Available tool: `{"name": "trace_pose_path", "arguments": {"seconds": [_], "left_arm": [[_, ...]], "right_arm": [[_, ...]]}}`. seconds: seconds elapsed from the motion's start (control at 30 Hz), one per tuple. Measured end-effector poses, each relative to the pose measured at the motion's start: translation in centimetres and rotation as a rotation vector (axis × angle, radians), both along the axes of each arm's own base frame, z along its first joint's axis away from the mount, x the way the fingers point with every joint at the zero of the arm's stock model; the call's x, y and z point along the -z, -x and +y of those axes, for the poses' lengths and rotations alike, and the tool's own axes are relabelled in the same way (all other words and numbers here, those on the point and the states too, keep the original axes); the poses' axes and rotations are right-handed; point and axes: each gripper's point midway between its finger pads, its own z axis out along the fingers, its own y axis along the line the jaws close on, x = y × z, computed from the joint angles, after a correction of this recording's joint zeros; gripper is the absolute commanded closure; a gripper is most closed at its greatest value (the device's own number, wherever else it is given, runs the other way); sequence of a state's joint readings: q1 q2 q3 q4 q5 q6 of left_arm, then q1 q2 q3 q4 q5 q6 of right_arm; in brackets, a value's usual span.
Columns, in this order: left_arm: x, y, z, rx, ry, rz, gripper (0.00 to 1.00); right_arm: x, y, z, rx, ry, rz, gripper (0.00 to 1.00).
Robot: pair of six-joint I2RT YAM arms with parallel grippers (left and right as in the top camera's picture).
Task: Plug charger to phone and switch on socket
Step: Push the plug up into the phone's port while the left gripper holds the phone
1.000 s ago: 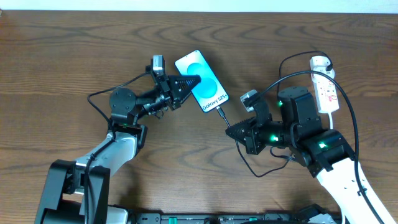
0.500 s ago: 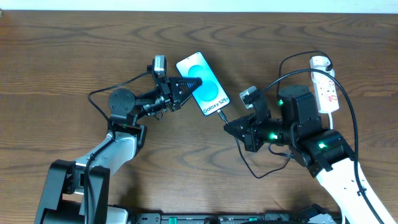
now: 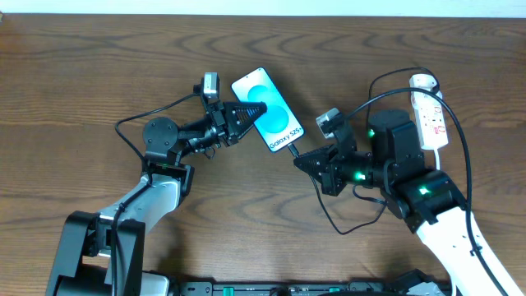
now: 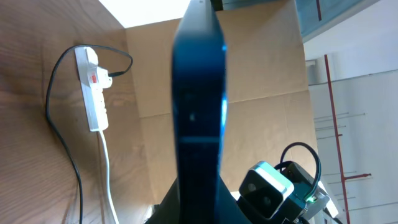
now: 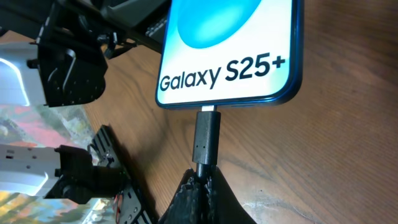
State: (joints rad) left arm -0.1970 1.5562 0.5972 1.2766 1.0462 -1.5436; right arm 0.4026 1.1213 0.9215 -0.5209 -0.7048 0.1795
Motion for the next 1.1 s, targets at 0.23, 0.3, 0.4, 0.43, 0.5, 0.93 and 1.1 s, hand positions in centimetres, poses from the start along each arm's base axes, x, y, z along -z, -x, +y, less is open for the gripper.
{"name": "trace_pose_path", "arguments": {"seconds": [0.23, 0.3, 0.4, 0.43, 0.5, 0.93, 1.1], "left_arm": [[-0.1, -0.7, 0.6, -0.04, -0.003, -0.018, 0.93], [-0.1, -0.8, 0.8, -0.052, -0.002, -0.022, 0.93], [-0.2, -1.0, 1.0, -0.06, -0.003, -0.029, 0.92], [-0.3, -1.1, 1.0, -0.06, -0.002, -0.031, 0.93], [-0.4, -1.0, 0.9, -0.056, -0.003, -0.037, 0.93], [0.1, 0.7, -0.7, 0.043, -0.033, -0.056, 0.92], [1.8, 0.1, -0.6, 0.021, -0.066, 0.012, 0.92]], "right_arm": [[1.0, -1.3, 0.7, -0.005, -0.003, 0.004, 0.99], [0.7, -1.7, 0.8, -0.004, -0.01, -0.014, 0.99], [0.2, -2.1, 1.0, 0.002, -0.028, -0.038, 0.99], [0.1, -2.2, 1.0, 0.005, -0.032, -0.04, 0.99], [0.1, -2.2, 1.0, 0.007, -0.035, -0.04, 0.99], [1.3, -1.6, 0.6, 0.018, 0.001, 0.023, 0.71], [2.5, -0.8, 0.1, 0.026, 0.035, 0.086, 0.69]]}}
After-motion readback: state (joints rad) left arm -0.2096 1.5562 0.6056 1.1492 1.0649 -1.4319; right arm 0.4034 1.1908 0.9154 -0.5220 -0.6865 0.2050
